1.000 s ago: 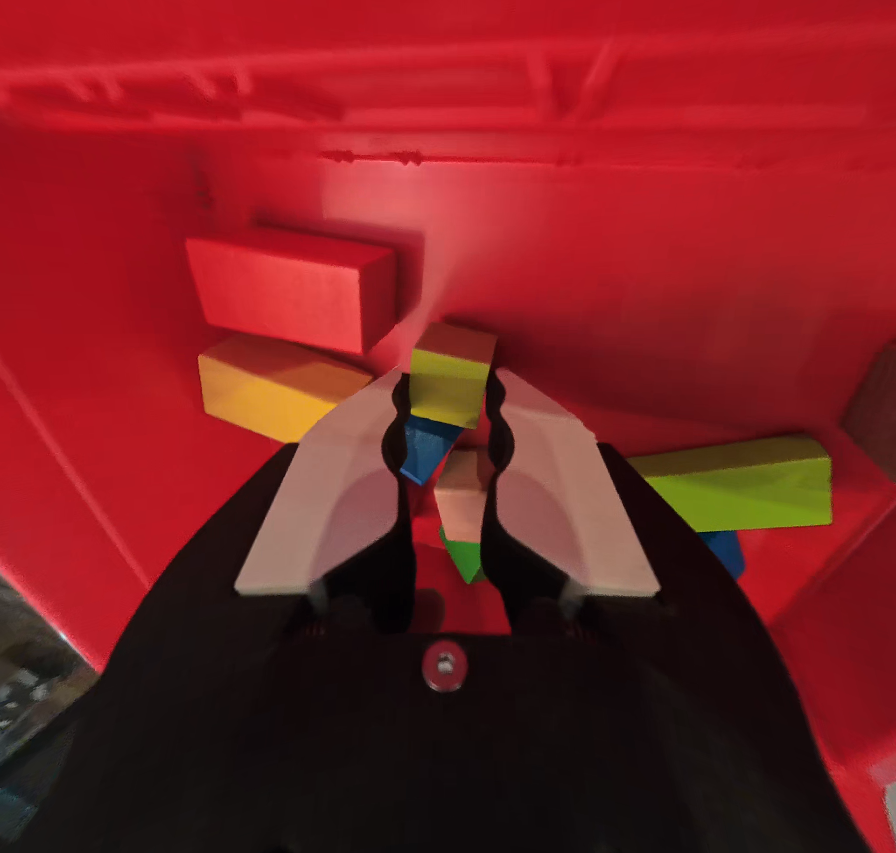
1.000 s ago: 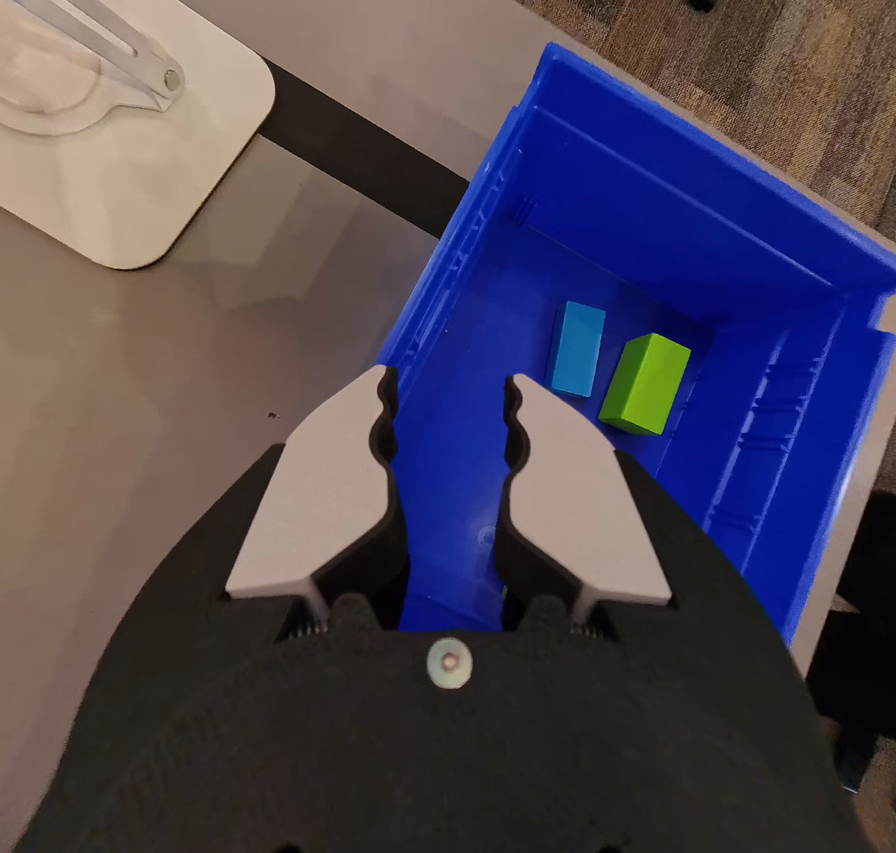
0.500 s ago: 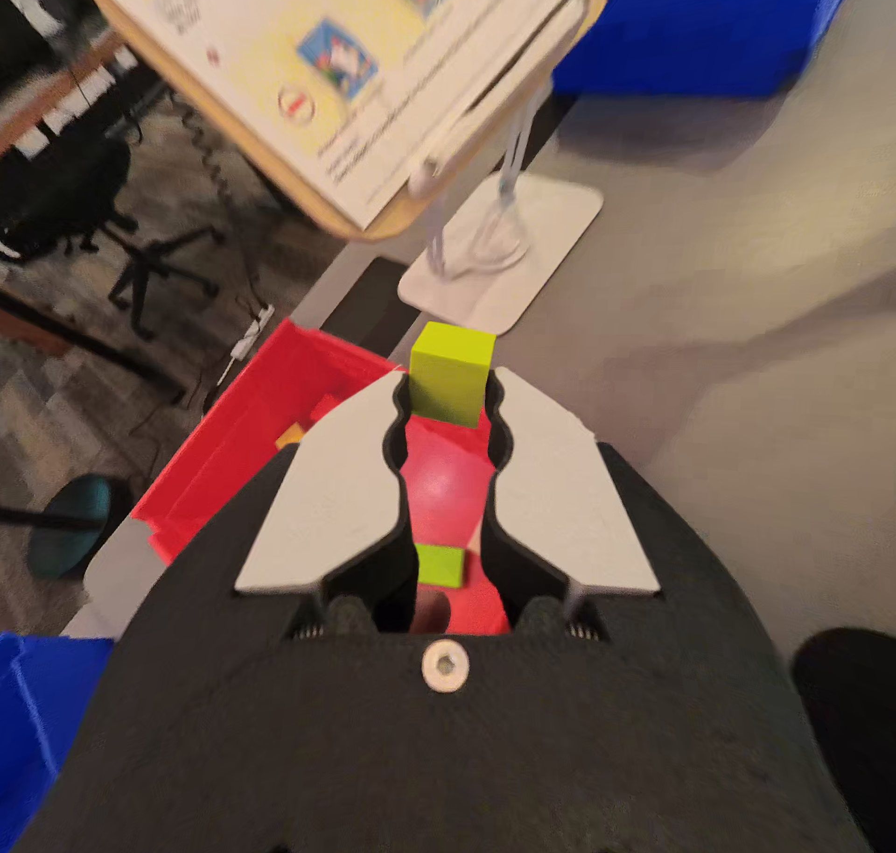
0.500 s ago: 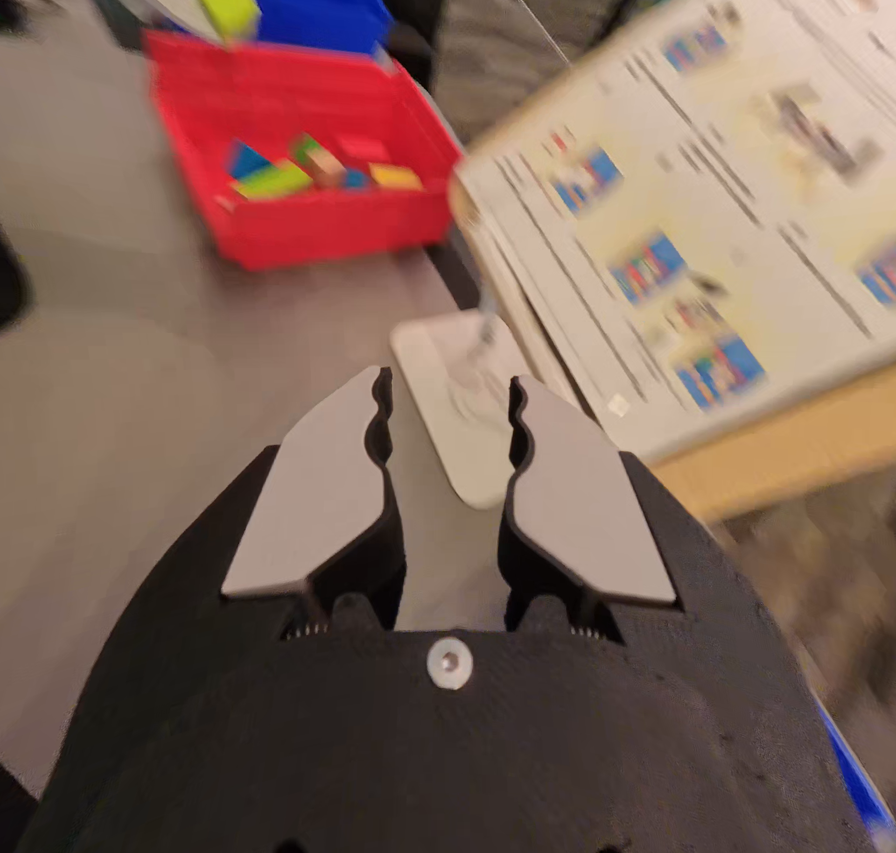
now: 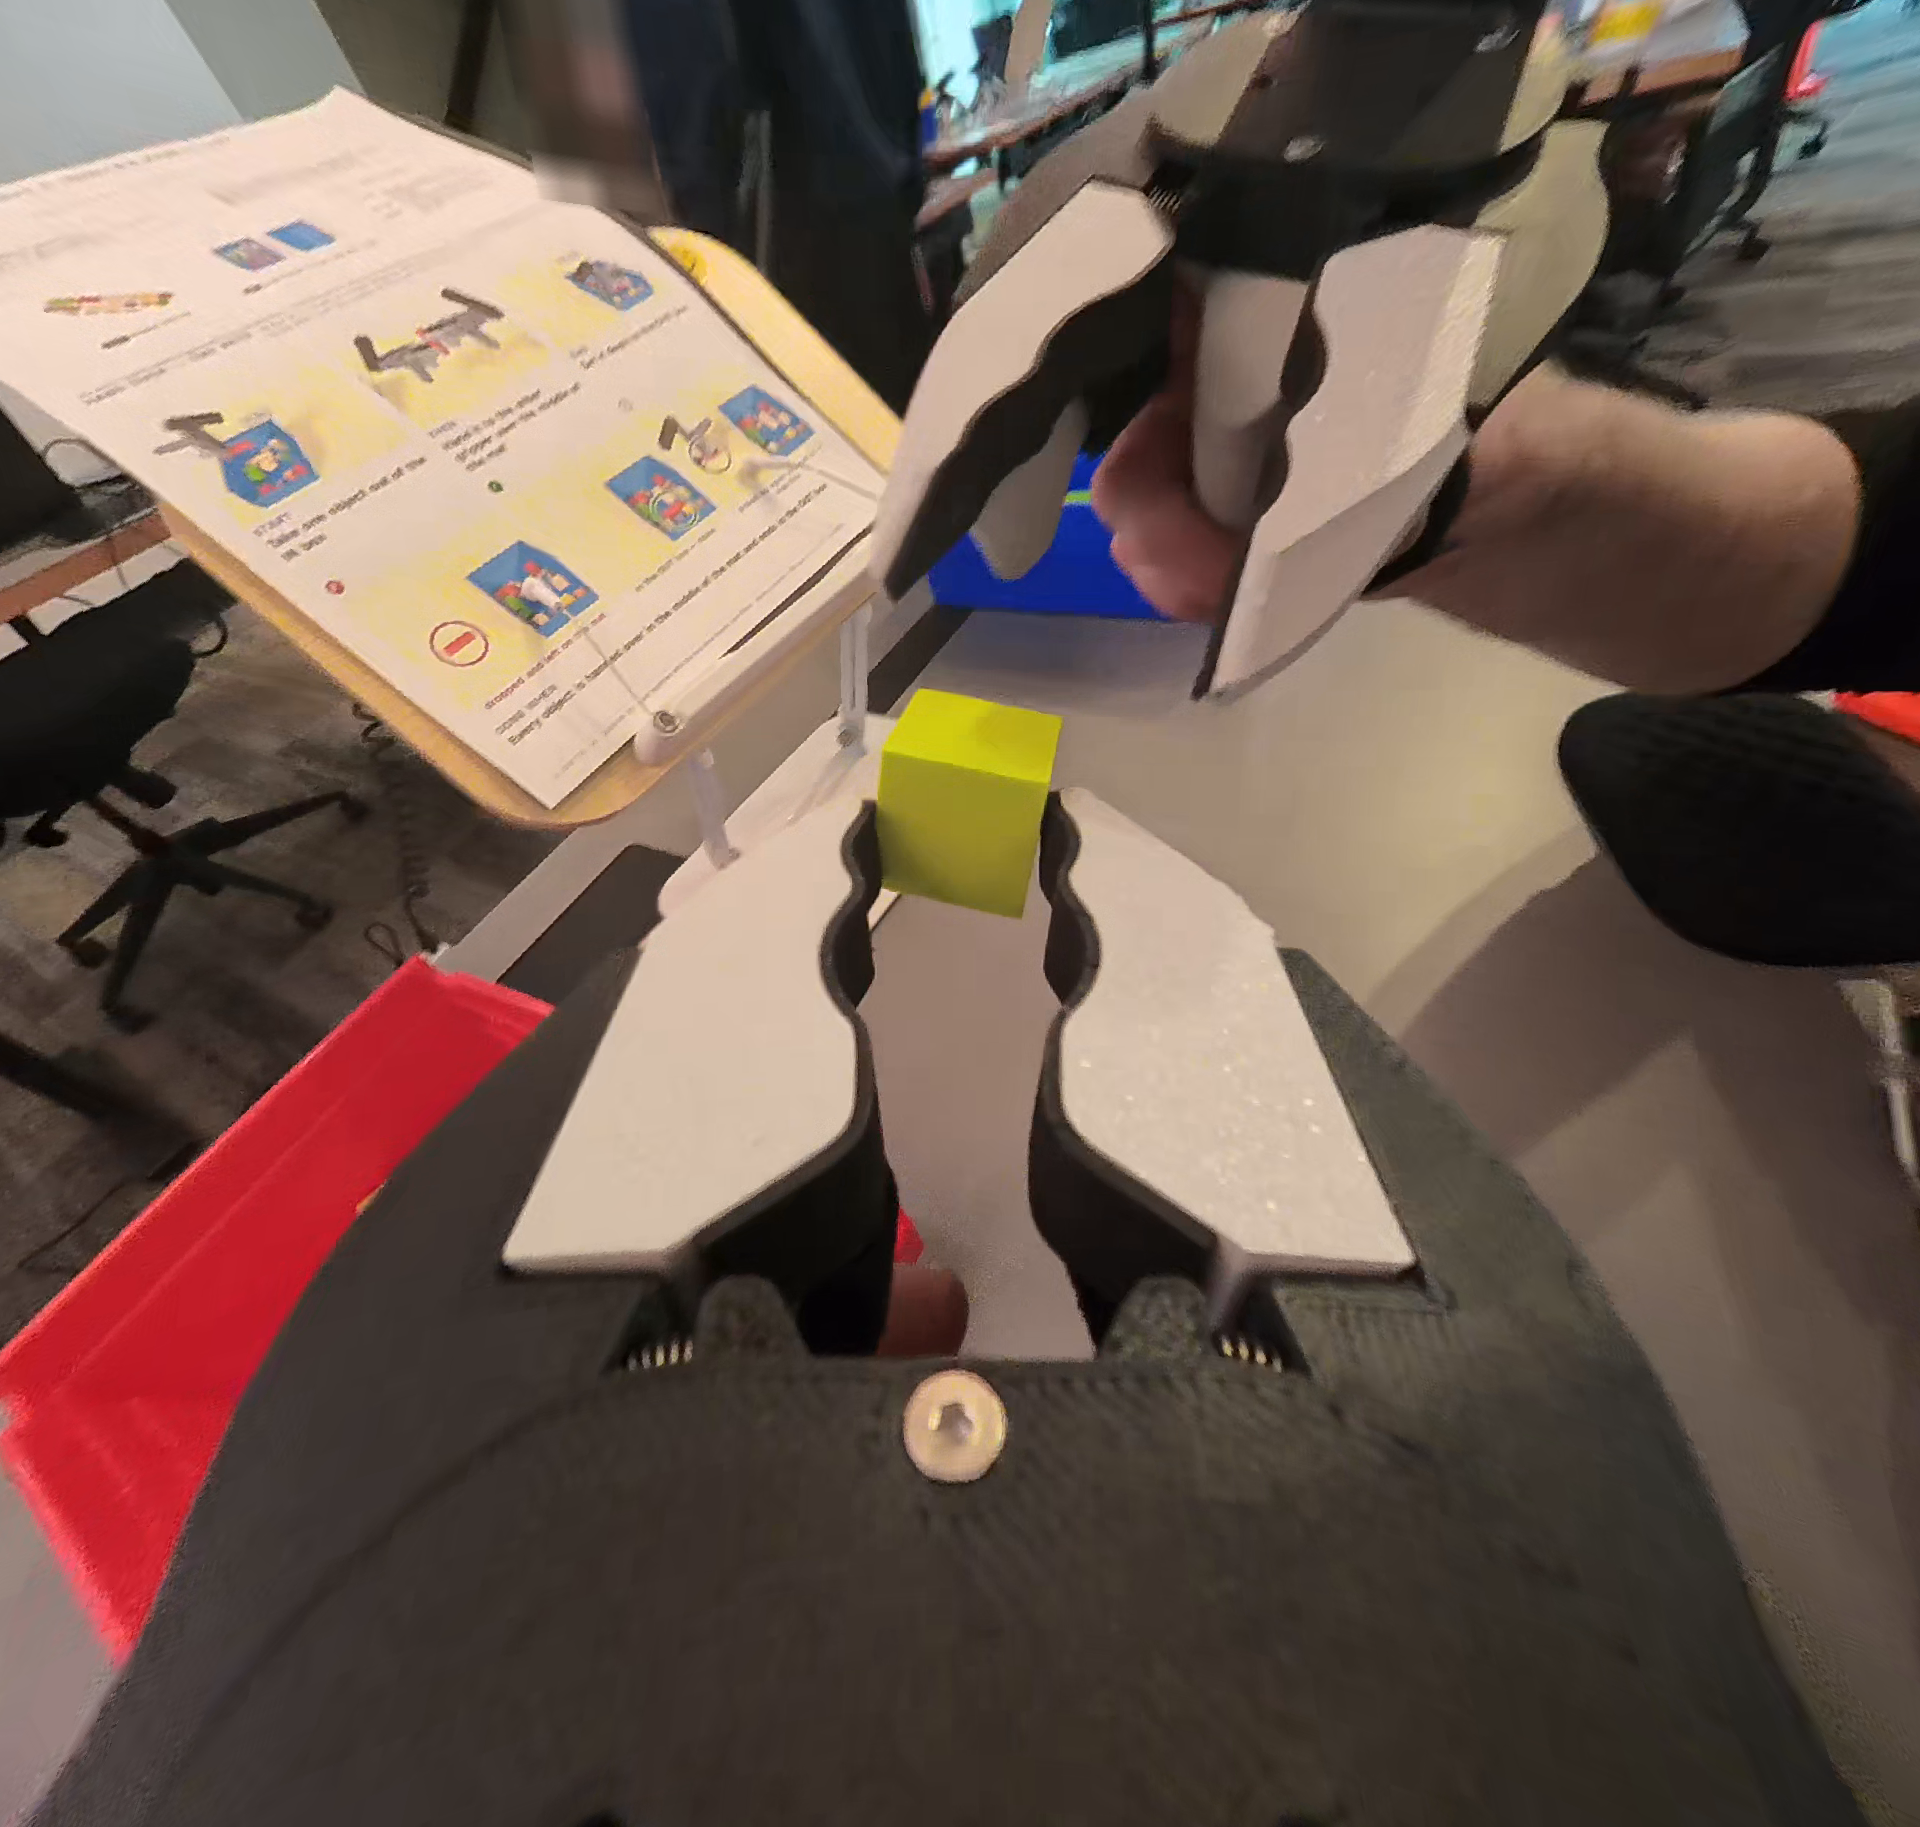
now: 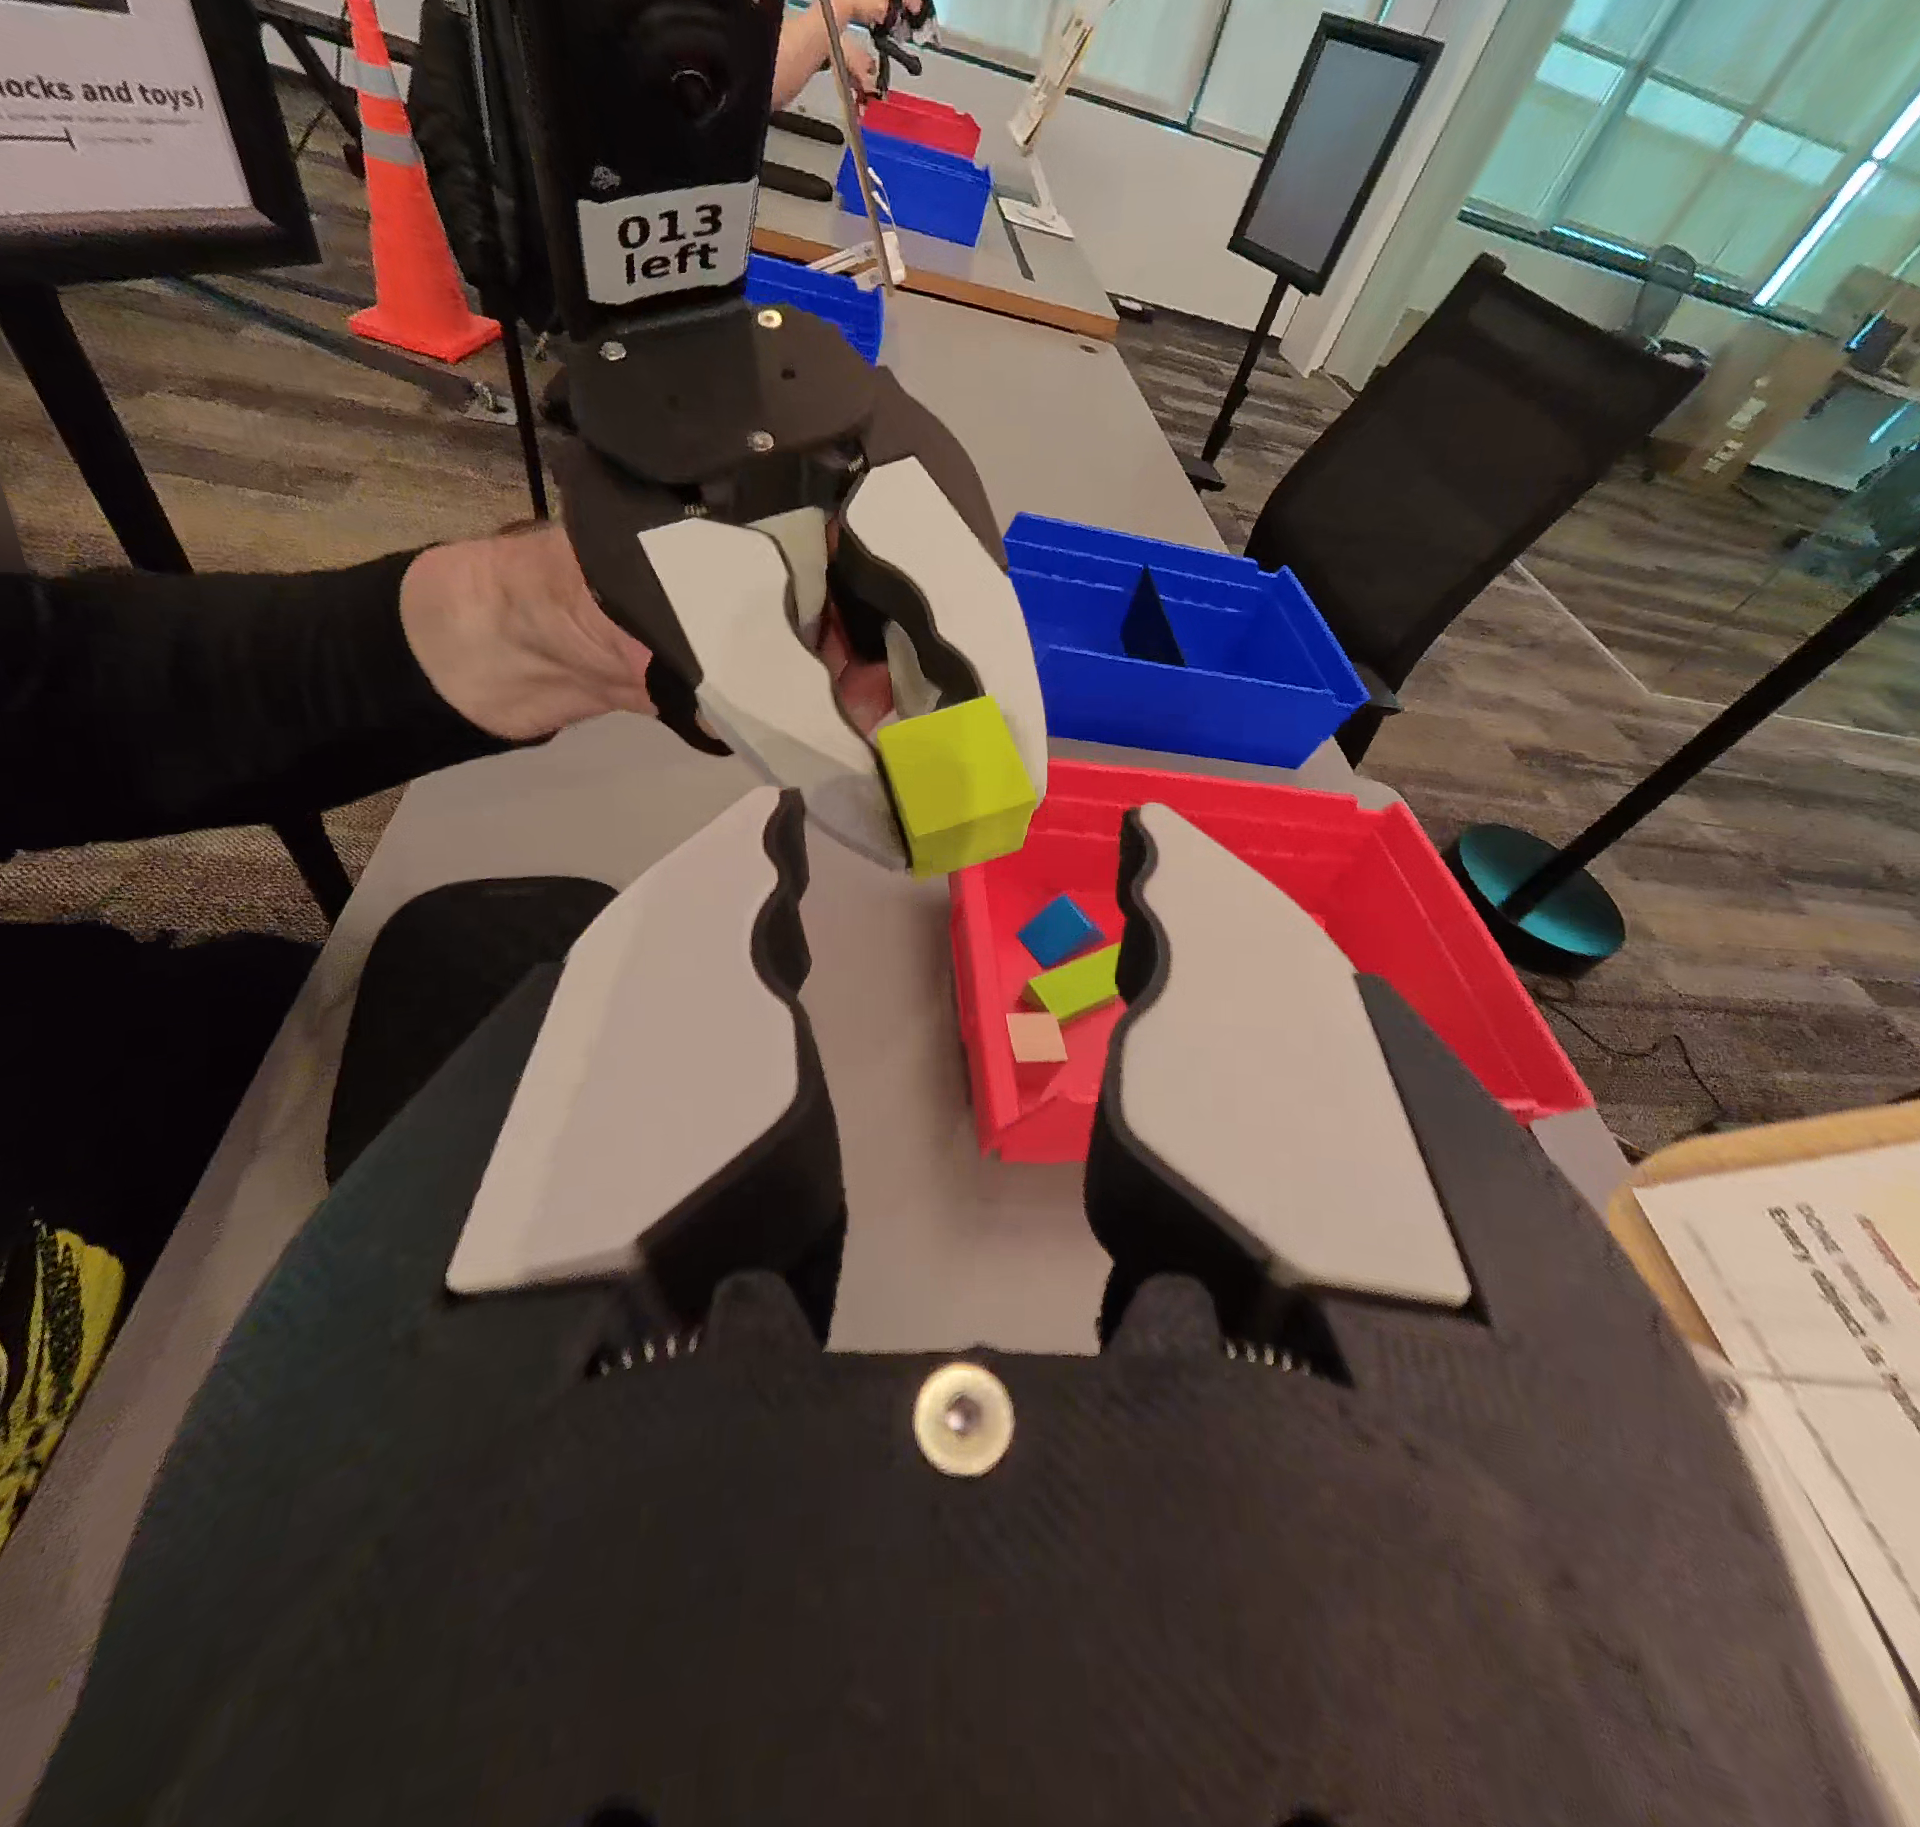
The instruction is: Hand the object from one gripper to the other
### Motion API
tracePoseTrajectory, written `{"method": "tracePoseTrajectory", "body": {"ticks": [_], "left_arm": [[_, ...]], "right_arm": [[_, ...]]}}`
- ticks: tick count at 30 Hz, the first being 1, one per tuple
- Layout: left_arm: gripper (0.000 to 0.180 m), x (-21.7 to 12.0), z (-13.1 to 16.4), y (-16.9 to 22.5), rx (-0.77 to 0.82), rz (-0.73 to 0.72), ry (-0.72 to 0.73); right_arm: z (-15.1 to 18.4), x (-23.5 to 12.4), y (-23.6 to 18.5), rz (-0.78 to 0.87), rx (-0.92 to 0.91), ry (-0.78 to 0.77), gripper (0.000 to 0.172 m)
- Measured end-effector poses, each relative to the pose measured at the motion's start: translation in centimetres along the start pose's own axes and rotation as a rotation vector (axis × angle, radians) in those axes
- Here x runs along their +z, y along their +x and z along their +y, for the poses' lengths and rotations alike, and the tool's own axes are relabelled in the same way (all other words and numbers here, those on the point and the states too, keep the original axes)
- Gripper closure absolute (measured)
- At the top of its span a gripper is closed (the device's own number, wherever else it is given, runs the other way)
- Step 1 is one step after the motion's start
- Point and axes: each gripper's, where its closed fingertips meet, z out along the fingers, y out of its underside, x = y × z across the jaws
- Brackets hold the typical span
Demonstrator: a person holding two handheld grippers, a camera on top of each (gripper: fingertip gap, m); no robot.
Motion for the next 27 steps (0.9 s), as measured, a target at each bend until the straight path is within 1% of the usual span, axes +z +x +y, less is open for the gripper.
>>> {"method": "tracePoseTrajectory", "body": {"ticks": [5,9,15,20,27], "left_arm": [[0.151,-1.4,-0.8,0.5,-0.029,0.007,0.070],[0.151,-2.5,-1.3,0.7,-0.050,0.031,0.124],[0.151,-3.4,-1.7,1.4,-0.058,0.059,0.177],[0.151,-3.7,-1.6,1.8,-0.071,0.080,0.202],[0.151,-3.7,-2.1,3.0,-0.121,0.197,0.266]], "right_arm": [[-1.3,1.2,-0.8,-0.014,-0.008,0.031,0.117],[-1.7,2.0,-1.3,-0.044,0.026,0.060,0.117],[-1.9,2.5,-1.8,-0.077,0.071,0.107,0.121],[-2.2,2.6,-3.1,-0.132,0.069,0.136,0.131],[-2.6,2.0,-4.3,-0.221,0.080,0.166,0.146]]}}
